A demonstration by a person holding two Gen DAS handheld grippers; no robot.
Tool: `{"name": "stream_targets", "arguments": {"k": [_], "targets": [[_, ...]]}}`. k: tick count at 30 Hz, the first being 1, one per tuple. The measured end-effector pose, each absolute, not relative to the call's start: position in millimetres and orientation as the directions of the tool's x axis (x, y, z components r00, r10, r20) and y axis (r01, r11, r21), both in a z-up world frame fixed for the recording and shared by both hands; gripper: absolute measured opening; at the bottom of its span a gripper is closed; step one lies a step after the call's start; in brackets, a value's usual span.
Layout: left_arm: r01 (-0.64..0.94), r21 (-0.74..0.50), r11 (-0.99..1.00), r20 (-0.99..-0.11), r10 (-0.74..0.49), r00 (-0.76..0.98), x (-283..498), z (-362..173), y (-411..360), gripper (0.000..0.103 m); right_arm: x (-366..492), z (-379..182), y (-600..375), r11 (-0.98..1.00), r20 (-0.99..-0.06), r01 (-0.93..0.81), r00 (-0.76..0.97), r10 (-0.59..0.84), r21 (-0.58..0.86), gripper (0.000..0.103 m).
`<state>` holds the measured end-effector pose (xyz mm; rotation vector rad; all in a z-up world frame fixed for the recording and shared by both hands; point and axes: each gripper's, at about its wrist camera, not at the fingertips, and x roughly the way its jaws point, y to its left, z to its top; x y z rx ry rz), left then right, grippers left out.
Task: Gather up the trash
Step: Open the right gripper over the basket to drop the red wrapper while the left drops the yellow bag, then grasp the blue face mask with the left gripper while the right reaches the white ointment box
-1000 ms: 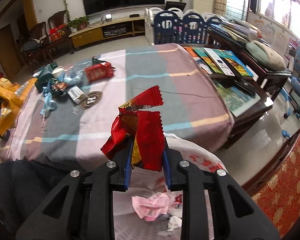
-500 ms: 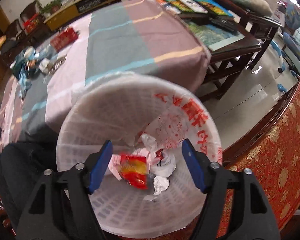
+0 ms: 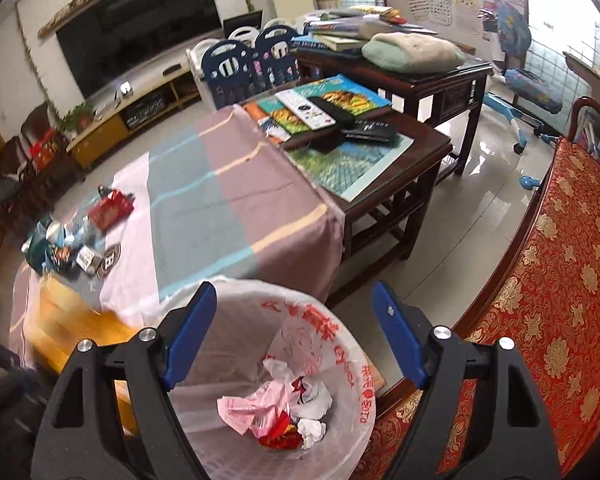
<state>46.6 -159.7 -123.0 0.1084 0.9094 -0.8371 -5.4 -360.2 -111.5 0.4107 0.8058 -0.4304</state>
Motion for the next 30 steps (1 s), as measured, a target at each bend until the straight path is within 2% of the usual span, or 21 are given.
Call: {"name": "stream_targets", "arguments": {"k": [1,3,8,10,14,18,20,21,23,27,30], "targets": [[0.714,-0.235,0.66,-0.757,-0.585,0.292,44.3,-134.3,-173.1,0.043,-6.0,-109.1,-362.0,0.835,-0.755,0.517,0.62,-0.214,0.187,0.08],[0.757,-0.181,0.628,-0.796,-0.545,0.262,38.8,-154.3,-194.8,0.074,-6.5,-108.1,-363.1,0.834,-0.754,0.519,0.619,-0.219,0.184,0.082],[0.781,-0.05,0.623,-0.838,-0.452,0.307,29.4,-176.7,-201.7,0.087,-4.0,-116.3,-362.4,0.835,-0.769,0.519,0.605,-0.207,0.184,0.082],[0.753,-0.023,0.658,-0.828,-0.434,0.355,30.8,-173.9,-193.2,0.09,-1.6,-121.4,-359.4,0.834,-0.778,0.517,0.598,-0.191,0.192,0.082],[0.632,-0.063,0.772,-0.812,-0.408,0.417,54.3,-167.5,-160.3,0.093,3.9,-124.1,-346.7,0.849,-0.784,0.491,0.598,-0.166,0.195,0.082],[0.464,-0.077,0.883,-0.811,-0.326,0.486,86.1,-167.8,-119.2,0.093,-0.5,-111.9,-334.4,0.873,-0.724,0.436,0.672,-0.154,0.22,0.082],[0.378,-0.079,0.923,-0.81,-0.28,0.515,100.5,-170.3,-95.3,0.093,-8.2,-97.7,-323.2,0.894,-0.645,0.388,0.747,-0.162,0.225,0.091],[0.327,-0.083,0.941,-0.811,-0.254,0.526,111.1,-173.1,-79.9,0.094,-9.9,-91.2,-315.8,0.905,-0.612,0.375,0.769,-0.182,0.202,0.1],[0.261,-0.094,0.961,-0.812,-0.225,0.538,128.2,-176.6,-56.3,0.094,-5.6,-85.1,-301.0,0.93,-0.578,0.327,0.797,-0.177,0.166,0.1],[0.095,-0.084,0.992,-0.799,-0.124,0.588,174.7,-181.7,2.1,0.094,26.7,-100.9,-286.5,0.949,-0.69,0.273,0.719,-0.089,0.161,0.1],[-0.027,-0.103,0.994,-0.788,-0.065,0.612,214.5,-183.7,46.6,0.094,38.0,-118.6,-283.7,0.933,-0.718,0.284,0.695,-0.042,0.22,0.1]]}}
